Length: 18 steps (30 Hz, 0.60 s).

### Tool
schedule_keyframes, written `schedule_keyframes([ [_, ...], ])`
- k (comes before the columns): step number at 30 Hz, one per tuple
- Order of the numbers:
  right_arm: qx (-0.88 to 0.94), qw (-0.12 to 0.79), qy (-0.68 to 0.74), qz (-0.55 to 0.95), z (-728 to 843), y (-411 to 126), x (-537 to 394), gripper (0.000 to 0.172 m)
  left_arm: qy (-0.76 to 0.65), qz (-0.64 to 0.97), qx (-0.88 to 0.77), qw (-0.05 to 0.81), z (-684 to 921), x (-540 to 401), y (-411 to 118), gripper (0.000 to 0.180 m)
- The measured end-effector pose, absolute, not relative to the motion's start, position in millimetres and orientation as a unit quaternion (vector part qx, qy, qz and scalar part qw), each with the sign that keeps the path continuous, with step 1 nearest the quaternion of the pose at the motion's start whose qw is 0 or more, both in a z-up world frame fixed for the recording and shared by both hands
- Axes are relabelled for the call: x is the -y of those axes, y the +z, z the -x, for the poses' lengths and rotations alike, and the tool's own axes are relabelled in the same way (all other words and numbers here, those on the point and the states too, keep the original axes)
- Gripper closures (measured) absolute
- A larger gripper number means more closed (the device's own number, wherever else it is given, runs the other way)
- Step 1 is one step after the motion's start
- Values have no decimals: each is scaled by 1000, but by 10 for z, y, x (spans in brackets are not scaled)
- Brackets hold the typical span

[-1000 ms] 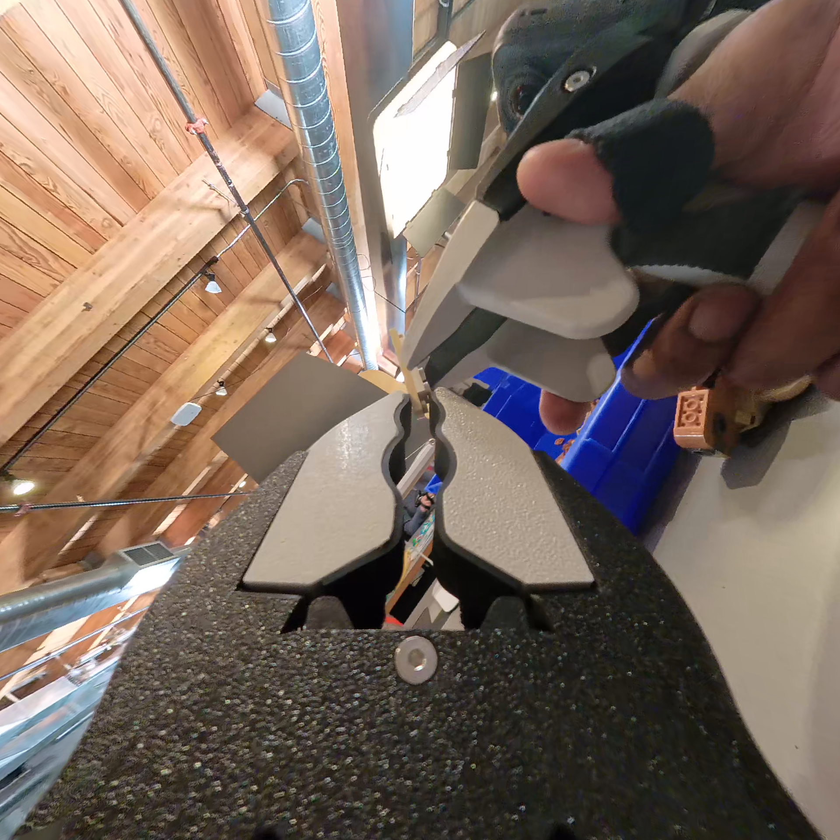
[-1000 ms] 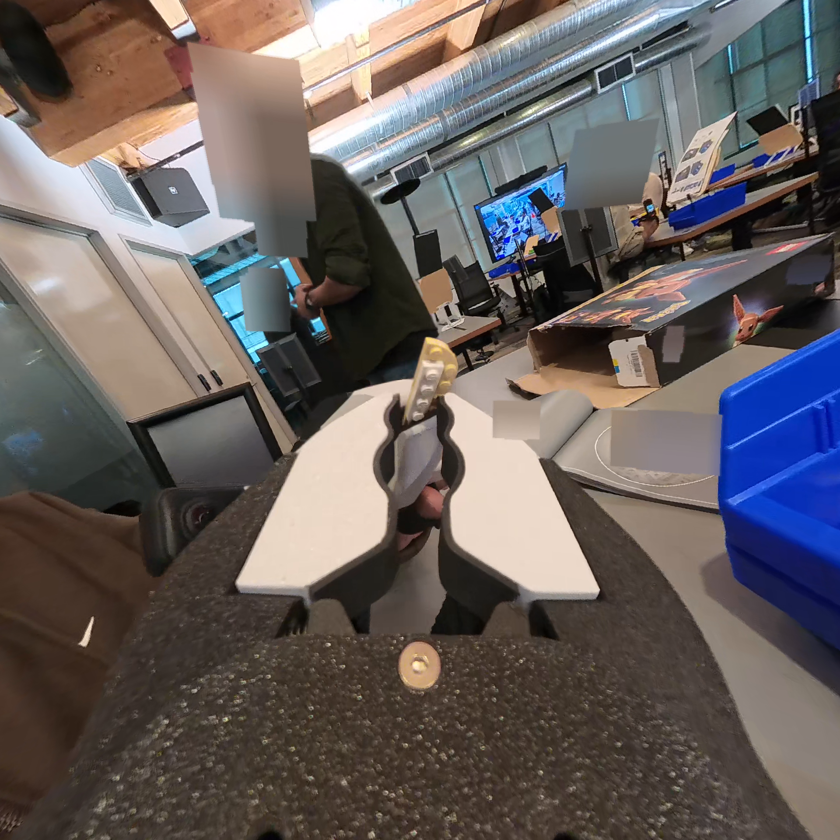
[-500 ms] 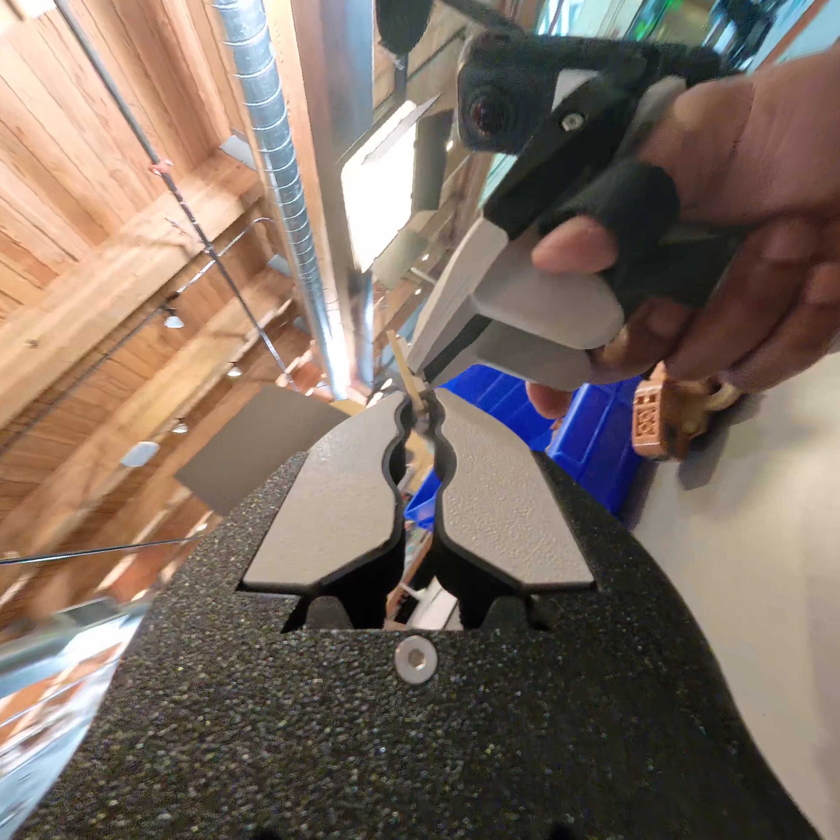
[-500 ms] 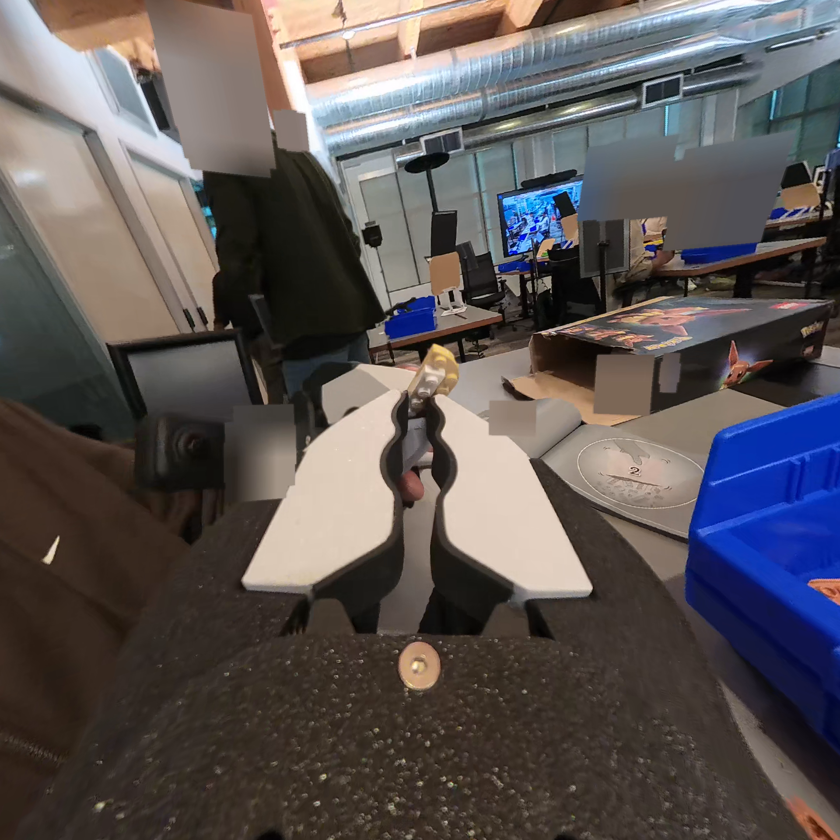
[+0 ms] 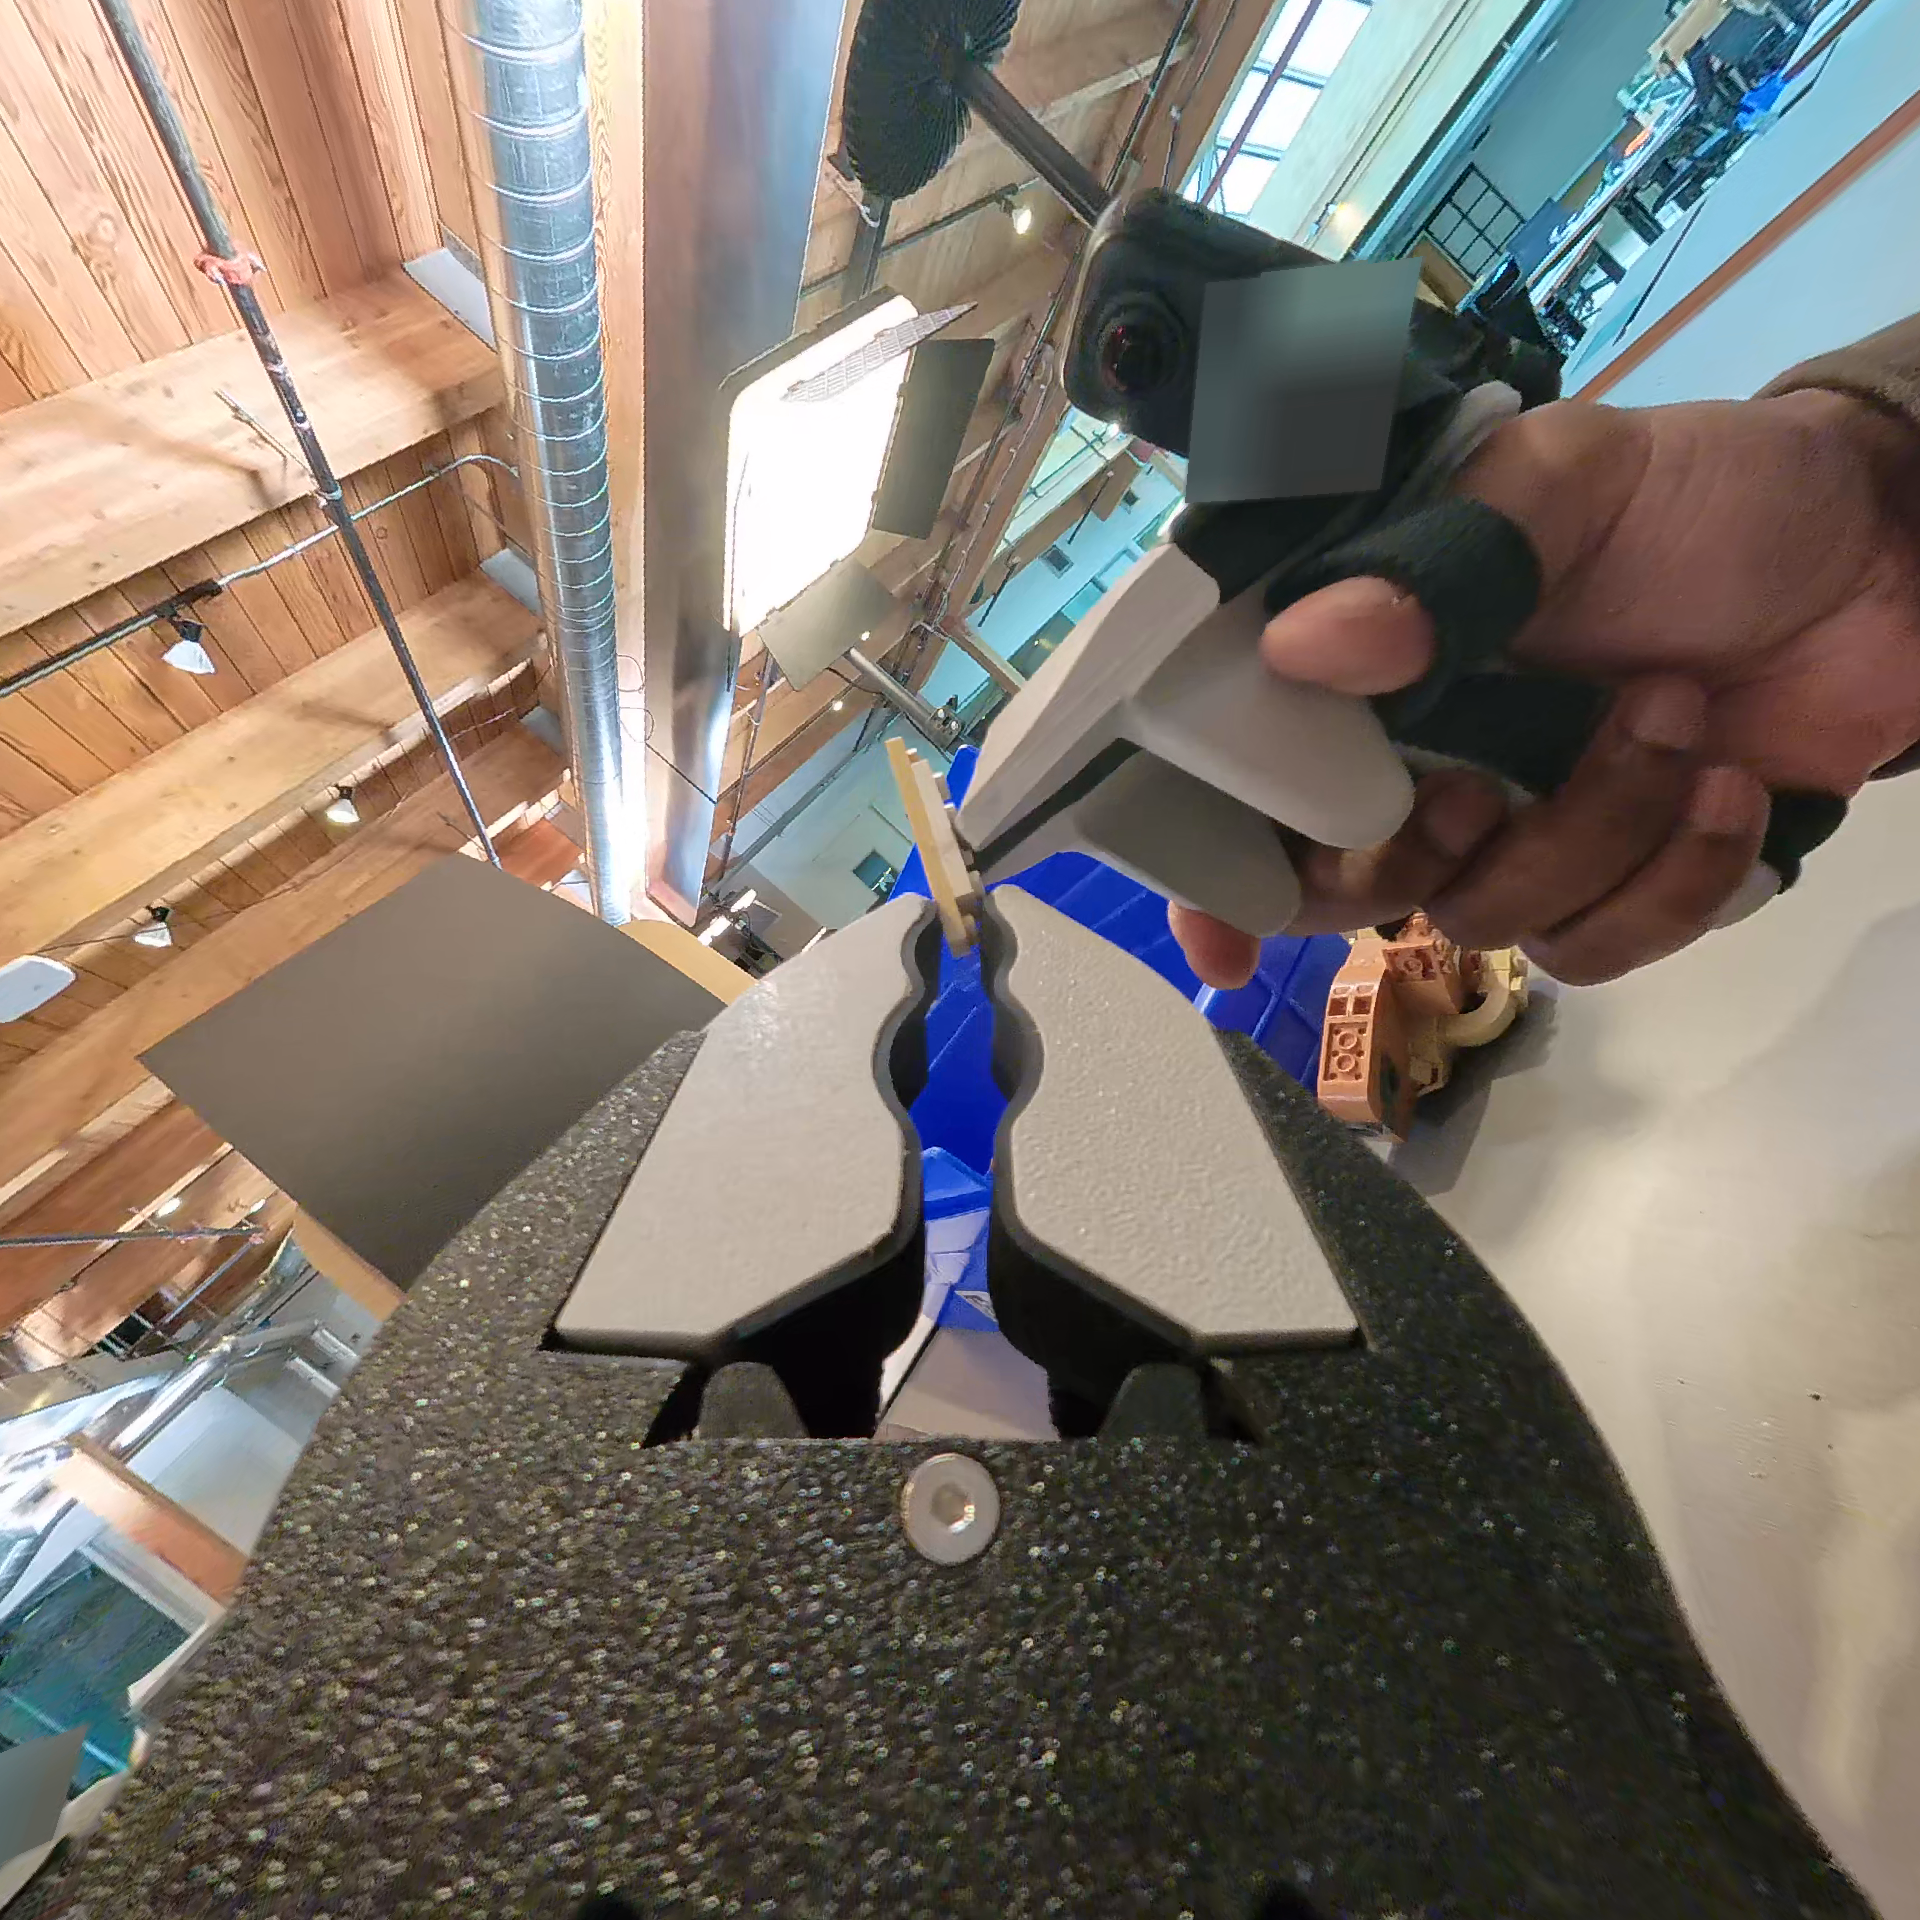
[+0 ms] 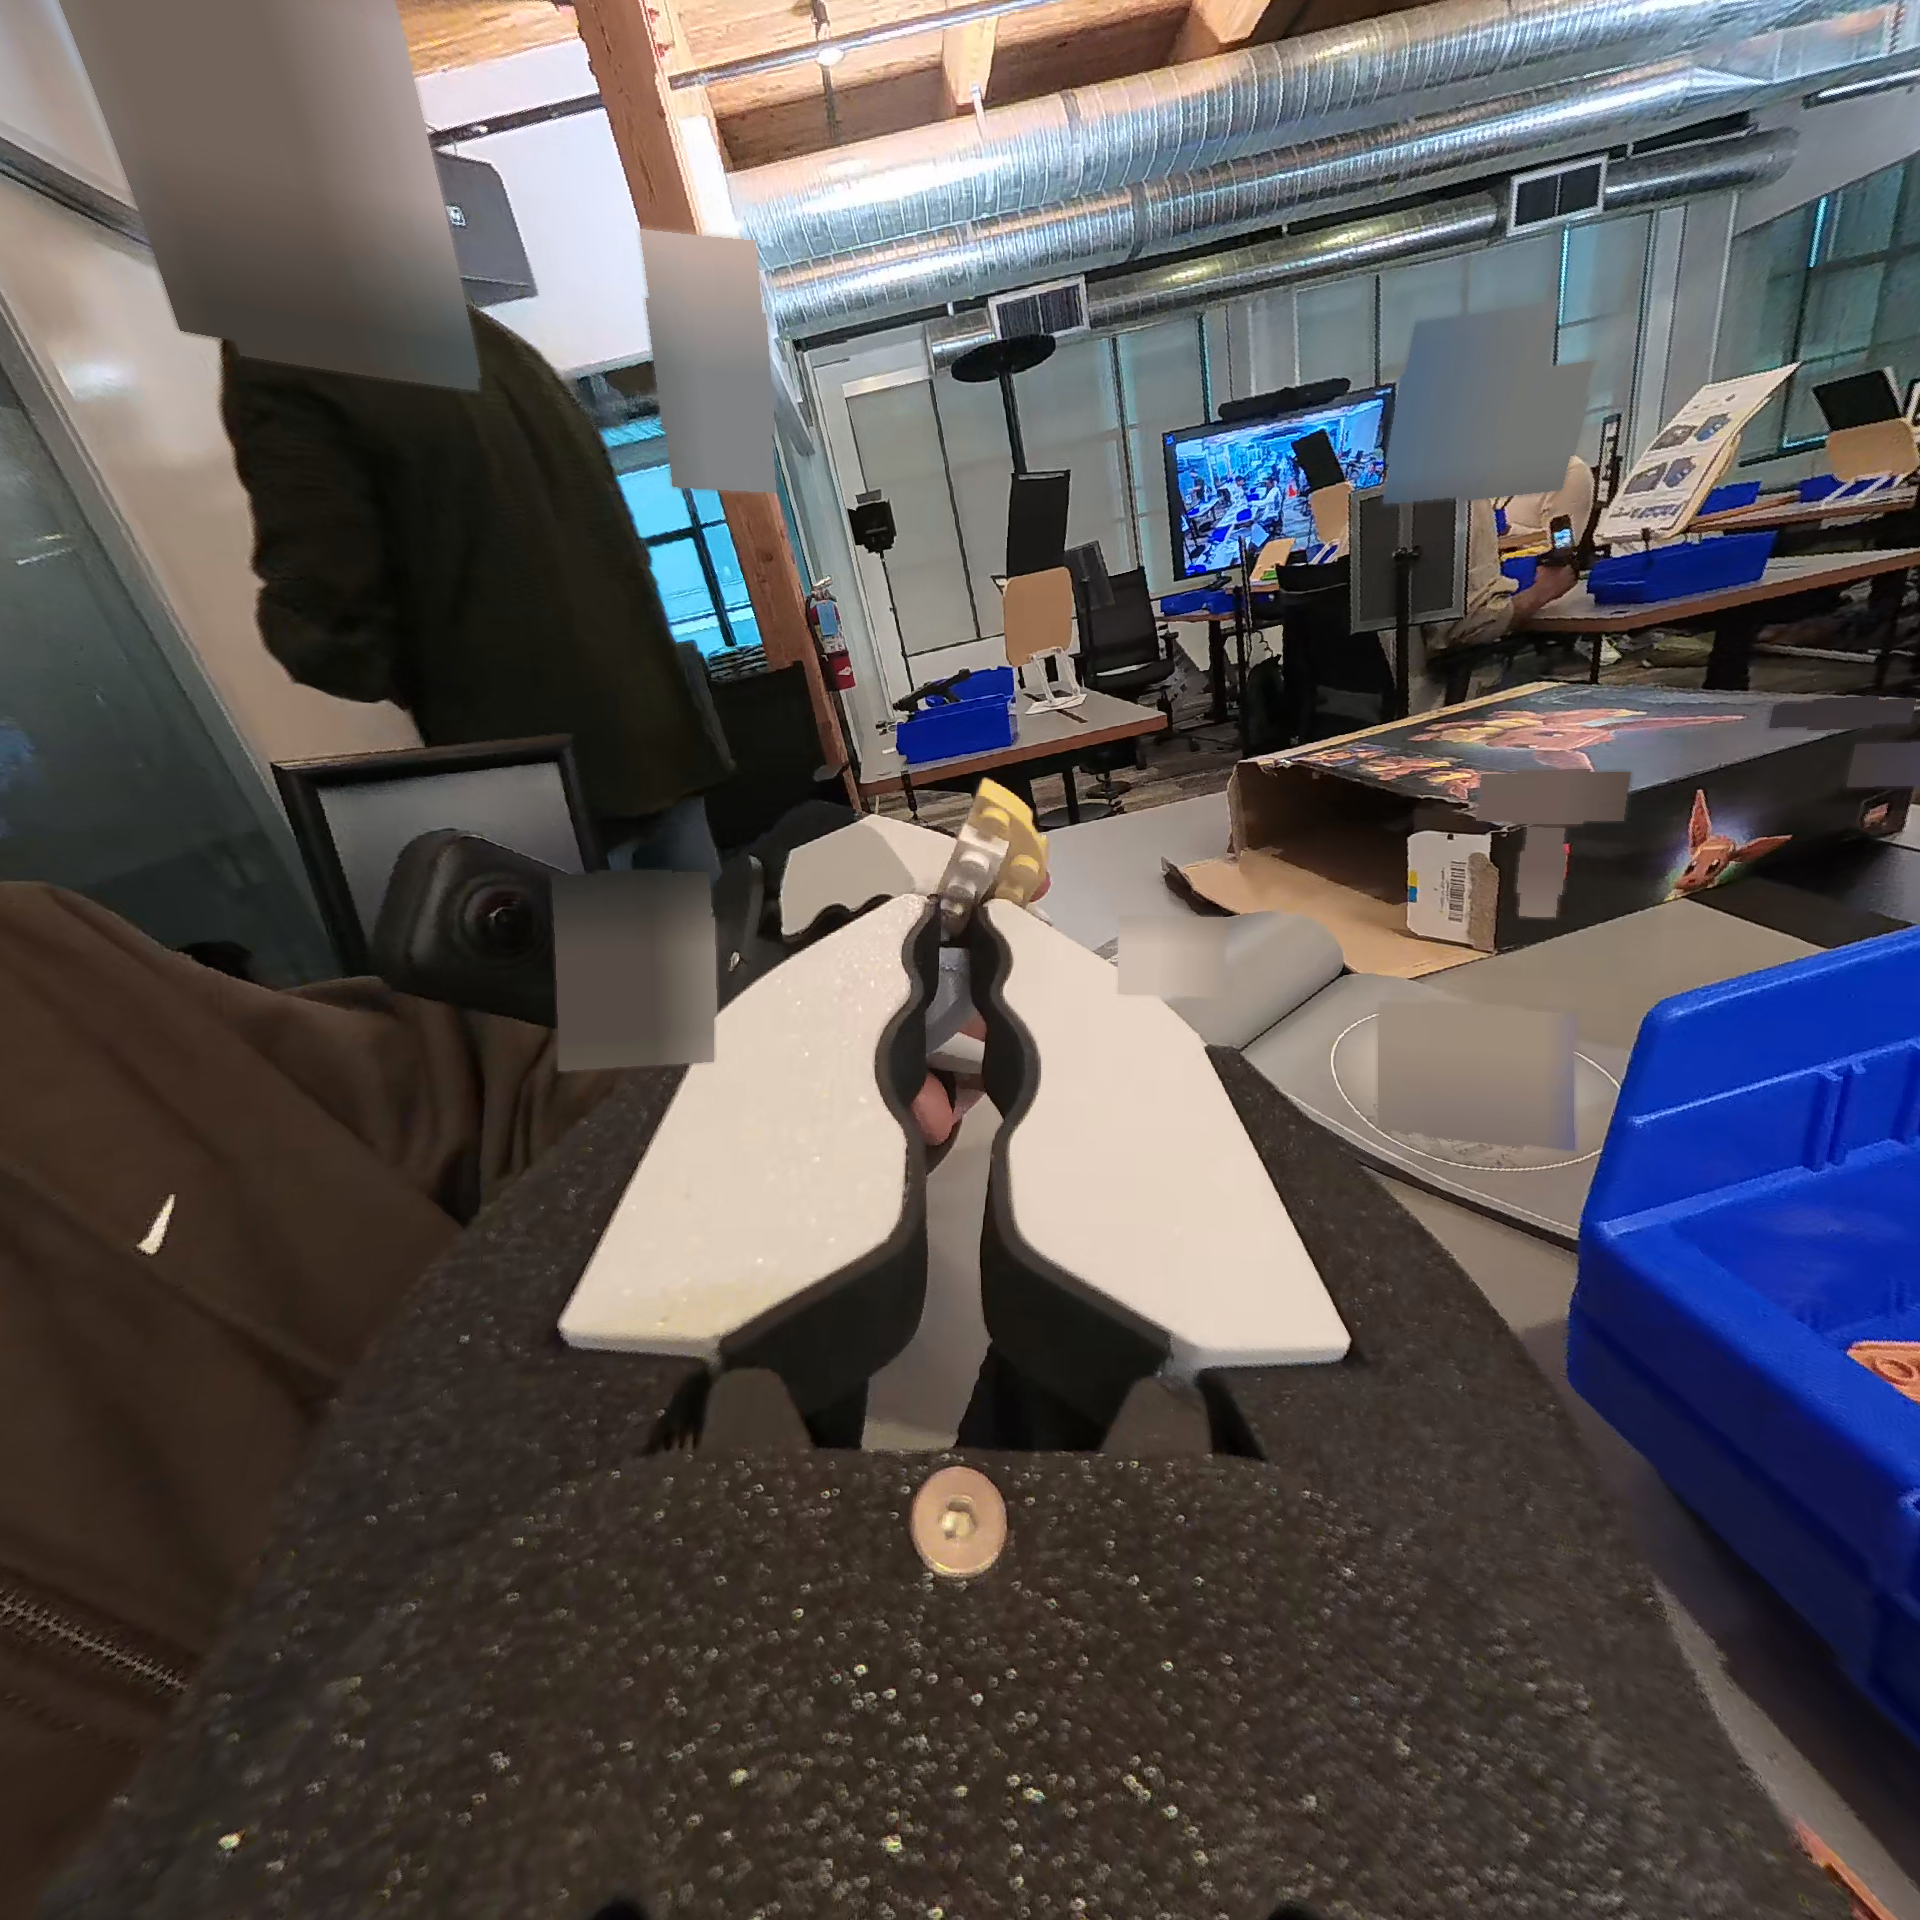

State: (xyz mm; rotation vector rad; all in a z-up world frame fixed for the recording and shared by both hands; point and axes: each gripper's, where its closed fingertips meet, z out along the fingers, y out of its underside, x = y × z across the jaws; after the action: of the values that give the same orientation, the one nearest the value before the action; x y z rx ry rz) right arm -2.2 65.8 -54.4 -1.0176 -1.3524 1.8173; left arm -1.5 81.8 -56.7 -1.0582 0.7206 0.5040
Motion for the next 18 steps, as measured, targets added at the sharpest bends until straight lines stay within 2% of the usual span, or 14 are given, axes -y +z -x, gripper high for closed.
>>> schedule_keyframes([
  [6,503,315,700,397,38,-532,-659,166,238,488,-327,774,29,-821,-558,174],
  [14,450,316,718,427,86,-482,-741,151,390,466,-312,731,124,-874,-569,174],
  [18,434,325,711,448,131,-508,-778,150,477,450,-307,690,137,-890,-575,173],
])
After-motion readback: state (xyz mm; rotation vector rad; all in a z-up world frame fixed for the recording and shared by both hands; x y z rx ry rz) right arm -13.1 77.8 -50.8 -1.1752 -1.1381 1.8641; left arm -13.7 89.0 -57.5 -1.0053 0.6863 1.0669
